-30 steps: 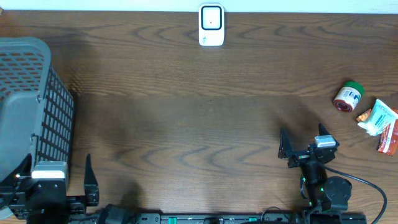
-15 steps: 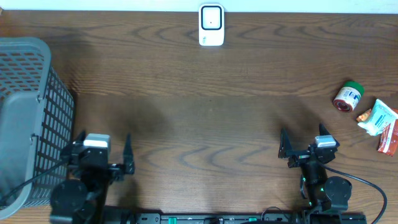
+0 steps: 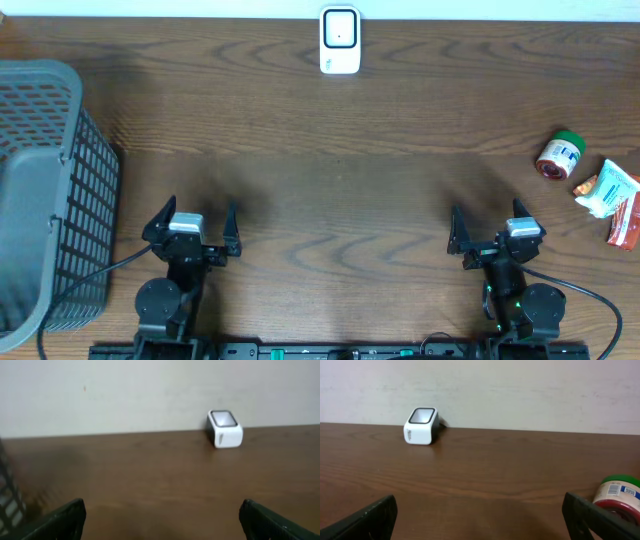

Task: Scan the item barcode

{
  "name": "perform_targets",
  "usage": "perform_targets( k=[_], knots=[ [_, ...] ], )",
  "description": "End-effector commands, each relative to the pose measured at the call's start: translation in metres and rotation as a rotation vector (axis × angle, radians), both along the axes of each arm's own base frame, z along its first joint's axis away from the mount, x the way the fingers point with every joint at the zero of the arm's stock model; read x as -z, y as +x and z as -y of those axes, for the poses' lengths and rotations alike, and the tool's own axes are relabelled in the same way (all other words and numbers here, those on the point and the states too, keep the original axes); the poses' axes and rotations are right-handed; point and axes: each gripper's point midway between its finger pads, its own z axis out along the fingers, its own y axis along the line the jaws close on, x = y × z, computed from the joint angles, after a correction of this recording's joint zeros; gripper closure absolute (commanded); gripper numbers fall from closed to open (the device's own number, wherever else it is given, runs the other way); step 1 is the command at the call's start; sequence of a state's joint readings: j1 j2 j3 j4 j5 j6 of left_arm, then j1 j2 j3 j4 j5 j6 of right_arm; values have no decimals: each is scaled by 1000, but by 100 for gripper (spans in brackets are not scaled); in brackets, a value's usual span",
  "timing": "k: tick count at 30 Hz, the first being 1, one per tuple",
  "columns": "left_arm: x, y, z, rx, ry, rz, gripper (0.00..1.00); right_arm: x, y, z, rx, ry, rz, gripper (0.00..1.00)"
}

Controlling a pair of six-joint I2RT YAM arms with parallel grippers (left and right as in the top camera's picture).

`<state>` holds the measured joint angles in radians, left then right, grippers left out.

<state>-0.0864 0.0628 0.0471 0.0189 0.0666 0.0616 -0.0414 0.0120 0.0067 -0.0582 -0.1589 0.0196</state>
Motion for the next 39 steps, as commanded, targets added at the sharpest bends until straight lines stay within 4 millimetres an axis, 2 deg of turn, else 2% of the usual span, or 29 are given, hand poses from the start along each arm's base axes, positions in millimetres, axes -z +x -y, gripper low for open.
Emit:
perform_targets(
  k=[1,6,9,39],
  knots=[
    [5,0,-6,-21,-22,24,2,0,0,0,4,16,-2,1],
    [11,-1,-15,-66,-18,0,2,0,0,0,4,16,-2,1],
    [29,-3,-16,-68,-14,-73,2,0,0,0,4,17,-1,1],
    [29,-2,-16,-68,-13,-71,2,0,0,0,4,16,-2,1]
  ],
)
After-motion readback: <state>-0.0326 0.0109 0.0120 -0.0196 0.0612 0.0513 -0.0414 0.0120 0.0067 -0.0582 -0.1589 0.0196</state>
